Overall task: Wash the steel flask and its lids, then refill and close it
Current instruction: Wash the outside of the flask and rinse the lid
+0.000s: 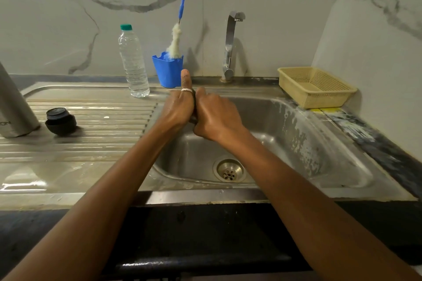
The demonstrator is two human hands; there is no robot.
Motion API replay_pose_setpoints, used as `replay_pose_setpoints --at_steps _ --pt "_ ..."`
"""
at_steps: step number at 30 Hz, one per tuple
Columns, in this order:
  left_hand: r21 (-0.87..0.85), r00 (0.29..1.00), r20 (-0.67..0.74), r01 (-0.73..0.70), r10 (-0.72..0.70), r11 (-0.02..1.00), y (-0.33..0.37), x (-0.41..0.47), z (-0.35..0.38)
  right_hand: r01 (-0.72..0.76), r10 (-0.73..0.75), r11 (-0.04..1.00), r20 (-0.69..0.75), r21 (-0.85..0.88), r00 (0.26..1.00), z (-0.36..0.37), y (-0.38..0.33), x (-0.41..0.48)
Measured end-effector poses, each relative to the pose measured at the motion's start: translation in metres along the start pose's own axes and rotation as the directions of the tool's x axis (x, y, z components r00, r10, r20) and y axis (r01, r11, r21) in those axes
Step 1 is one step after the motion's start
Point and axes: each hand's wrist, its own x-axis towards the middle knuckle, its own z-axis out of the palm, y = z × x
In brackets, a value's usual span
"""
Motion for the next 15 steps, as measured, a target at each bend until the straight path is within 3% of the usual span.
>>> replay_pose_setpoints --at_steps 1,3,4,6,8,10,13,15 --pt "-0.003 1.0 -0.009 -0.012 0.012 1.0 0.0 -0.001 -0.001 -0.005 0.003 0.998 0.021 0.061 1.0 0.0 0.001 0.001" --pt "-0.023 0.999 -0.032 0.017 -0.018 1.0 -0.001 0.0 -0.005 -0.09 0.006 0.888 0.183 0.452 0.983 -0.002 0.009 0.007" --pt "-0.058 0.998 -0.048 0.048 -0.05 0.997 -0.002 0.0 -0.007 -0.172 -0.014 0.745 0.272 0.644 0.962 -0.003 0.016 0.009" --pt "-0.164 0.998 -0.047 0.043 -0.051 0.986 0.0 -0.001 -0.01 -0.32 -0.053 0.435 0.379 0.842 0.924 -0.007 0.026 0.01" --pt "-0.186 0.997 0.014 -0.067 0.071 0.98 0.002 -0.007 -0.007 -0.376 -0.073 0.231 0.401 0.897 0.913 -0.011 0.032 0.01" --pt "-0.114 0.979 0.056 -0.19 0.198 0.975 0.001 -0.012 -0.004 -0.396 -0.072 0.107 0.404 0.912 0.912 -0.012 0.035 0.013" --pt "0.204 0.93 0.085 -0.366 0.356 0.908 -0.01 -0.008 -0.005 -0.455 -0.064 0.007 0.454 0.891 0.889 -0.014 0.036 0.012" --pt "0.351 0.916 0.117 -0.4 0.385 0.846 -0.018 -0.007 -0.007 -0.488 -0.104 -0.033 0.482 0.872 0.87 -0.017 0.037 0.01"
